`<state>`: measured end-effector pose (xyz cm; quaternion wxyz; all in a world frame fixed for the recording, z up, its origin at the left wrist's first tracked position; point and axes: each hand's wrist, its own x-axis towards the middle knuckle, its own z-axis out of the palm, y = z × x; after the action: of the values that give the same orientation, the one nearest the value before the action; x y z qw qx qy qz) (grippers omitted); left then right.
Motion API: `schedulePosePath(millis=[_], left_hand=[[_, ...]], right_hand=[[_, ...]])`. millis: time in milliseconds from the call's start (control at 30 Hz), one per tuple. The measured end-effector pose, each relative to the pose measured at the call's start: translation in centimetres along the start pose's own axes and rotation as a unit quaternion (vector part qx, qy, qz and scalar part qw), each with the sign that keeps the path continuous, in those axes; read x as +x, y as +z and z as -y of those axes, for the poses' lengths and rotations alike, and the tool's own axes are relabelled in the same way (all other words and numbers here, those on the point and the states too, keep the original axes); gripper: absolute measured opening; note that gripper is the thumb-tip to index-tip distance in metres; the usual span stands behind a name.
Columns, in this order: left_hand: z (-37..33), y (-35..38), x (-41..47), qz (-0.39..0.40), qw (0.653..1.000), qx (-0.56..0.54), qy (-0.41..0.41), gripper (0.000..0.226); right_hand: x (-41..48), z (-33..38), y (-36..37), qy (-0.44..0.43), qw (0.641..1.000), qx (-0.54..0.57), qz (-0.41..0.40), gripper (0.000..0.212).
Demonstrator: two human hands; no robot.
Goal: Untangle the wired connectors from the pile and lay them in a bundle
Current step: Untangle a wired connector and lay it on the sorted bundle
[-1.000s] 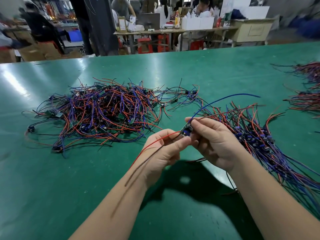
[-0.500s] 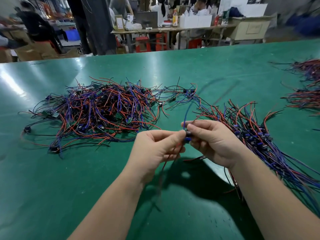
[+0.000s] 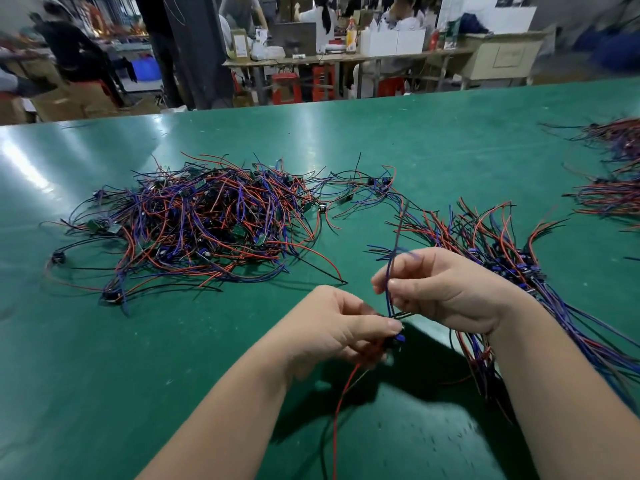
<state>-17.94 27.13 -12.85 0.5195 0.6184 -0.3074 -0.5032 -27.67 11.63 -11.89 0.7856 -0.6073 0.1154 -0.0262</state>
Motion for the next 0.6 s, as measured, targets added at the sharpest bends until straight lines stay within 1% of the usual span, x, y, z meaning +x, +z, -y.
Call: schedulePosePath(millis=[33, 100, 167, 233, 300, 367, 400, 500, 600], left_hand=[[0.05, 0.09, 0.02, 0.002, 1.0, 0.0, 0.003, 0.018], [0.0, 0.11, 0.03, 0.001, 1.0, -0.013, 0.014, 0.014], [-0.13, 0.01, 0.05, -0.002, 0.998, -0.058, 0.017, 0.009], [-0.1, -0.11, 0.2, -0.009, 0.996, -0.091, 0.016, 0.012], [0.06, -0.1, 0.35, -0.015, 0.996, -0.092, 0.014, 0.012], [0.28, -0.11, 0.48, -0.022, 0.995, -0.092, 0.016, 0.009], [0.36, -0.18, 0.53, -0.026, 0.995, -0.092, 0.02, 0.008], [0.48, -0.27, 0.53, -0.023, 0.995, -0.09, 0.026, 0.012], [0.64, -0.24, 0.56, -0.025, 0.997, -0.061, 0.026, 0.01]], right_hand=[[-0.17, 0.03, -0.2, 0.005, 1.0, -0.008, 0.017, 0.022], [-0.22, -0.1, -0.52, 0.019, 0.999, -0.023, 0.024, 0.028], [-0.11, -0.26, -0.67, 0.035, 0.999, -0.037, 0.01, 0.026], [0.02, -0.34, -0.65, 0.055, 0.997, -0.061, -0.006, 0.028], [0.22, -0.39, -0.57, 0.075, 0.994, -0.07, -0.031, 0.037], [0.33, -0.42, -0.52, 0.091, 0.992, -0.057, -0.062, 0.044], [0.33, -0.41, -0.46, 0.096, 0.992, -0.058, -0.064, 0.044], [0.27, -0.58, -0.12, 0.093, 0.992, -0.086, -0.031, 0.037], [0.4, -0.71, 0.03, 0.075, 0.994, -0.072, -0.028, 0.015]])
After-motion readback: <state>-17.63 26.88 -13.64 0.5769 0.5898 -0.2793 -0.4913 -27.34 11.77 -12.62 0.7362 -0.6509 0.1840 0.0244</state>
